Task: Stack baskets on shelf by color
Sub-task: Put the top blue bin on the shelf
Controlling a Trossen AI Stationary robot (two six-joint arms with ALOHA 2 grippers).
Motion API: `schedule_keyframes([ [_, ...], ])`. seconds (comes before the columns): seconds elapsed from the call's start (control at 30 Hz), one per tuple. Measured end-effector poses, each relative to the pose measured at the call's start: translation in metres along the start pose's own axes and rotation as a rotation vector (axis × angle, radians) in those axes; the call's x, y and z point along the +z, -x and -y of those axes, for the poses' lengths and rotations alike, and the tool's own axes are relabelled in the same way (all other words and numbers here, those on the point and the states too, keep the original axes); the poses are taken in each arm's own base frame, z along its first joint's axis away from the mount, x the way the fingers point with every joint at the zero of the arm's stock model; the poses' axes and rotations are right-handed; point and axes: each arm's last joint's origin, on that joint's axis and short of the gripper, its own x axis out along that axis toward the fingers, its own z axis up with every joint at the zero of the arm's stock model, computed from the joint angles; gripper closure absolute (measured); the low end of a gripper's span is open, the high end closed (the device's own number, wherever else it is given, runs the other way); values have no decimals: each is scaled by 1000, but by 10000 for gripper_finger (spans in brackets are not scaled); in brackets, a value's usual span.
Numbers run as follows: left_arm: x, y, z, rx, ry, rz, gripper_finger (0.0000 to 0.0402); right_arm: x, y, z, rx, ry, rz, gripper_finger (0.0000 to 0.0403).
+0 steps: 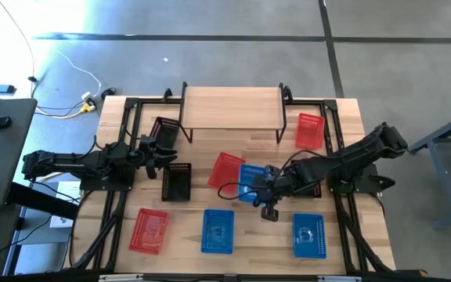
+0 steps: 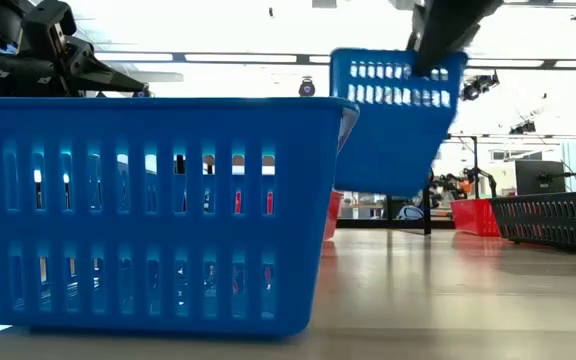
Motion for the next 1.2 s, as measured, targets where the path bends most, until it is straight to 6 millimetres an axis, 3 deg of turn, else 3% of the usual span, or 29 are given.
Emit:
schedule_keyframes([
  [0.27,0,0,0,0,0,0,261,32,26,19,-173,134,109,403],
  [0.47,0,0,0,0,0,0,261,46,43,41,-310,244,90,403],
  [0.7,0,0,0,-13,0,-8,261,51,54,72,-460,371,-7,403],
  [1.2,0,0,0,-3,0,-2,261,51,97,152,-604,415,-66,403],
])
